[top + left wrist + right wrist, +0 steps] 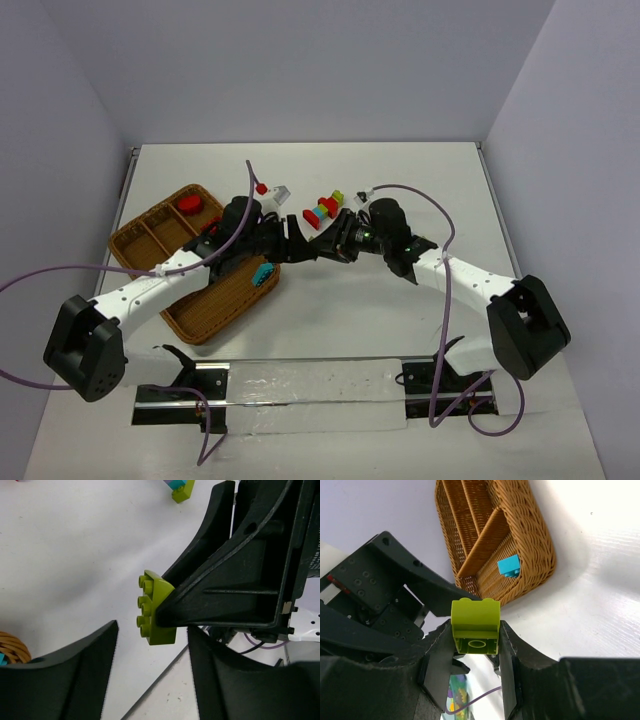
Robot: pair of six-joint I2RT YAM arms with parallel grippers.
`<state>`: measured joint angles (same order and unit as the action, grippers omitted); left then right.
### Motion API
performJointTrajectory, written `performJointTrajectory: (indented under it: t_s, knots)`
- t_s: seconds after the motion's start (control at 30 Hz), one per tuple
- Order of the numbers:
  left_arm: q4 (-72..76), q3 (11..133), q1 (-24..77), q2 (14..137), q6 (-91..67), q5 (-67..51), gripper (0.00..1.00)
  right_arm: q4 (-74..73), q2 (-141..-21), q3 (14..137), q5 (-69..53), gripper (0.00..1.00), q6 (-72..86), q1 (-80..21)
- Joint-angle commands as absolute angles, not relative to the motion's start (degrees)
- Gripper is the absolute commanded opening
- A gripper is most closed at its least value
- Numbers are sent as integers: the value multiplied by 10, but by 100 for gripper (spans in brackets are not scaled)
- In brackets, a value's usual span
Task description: Sort the legos into containers by color
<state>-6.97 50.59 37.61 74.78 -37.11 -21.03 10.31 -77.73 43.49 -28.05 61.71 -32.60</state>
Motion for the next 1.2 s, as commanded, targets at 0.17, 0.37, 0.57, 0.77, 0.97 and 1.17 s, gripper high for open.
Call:
performJointTrajectory:
  t_s: [0.17,0.37,0.57,0.77,0.97,1.17]
  knots:
    - [-37,540,380,773,-369,-220,41,136,-760,429,-305,7,618,-329]
    - [-53,539,380,759,-367,-195,0,150,-766,428,-318,11,626,-328]
    - [-101,537,379,756,-363,-140,0,132,-744,436,-340,72,604,-307]
    - [-146,534,362,742,-370,-97,0,-18,-694,493,-286,92,497,-275]
    - [-235,544,280,681,-370,-47,0,-162,-612,528,-186,92,414,-214]
    - [-348,554,104,628,-440,62,0,-184,-581,512,-143,92,395,-203]
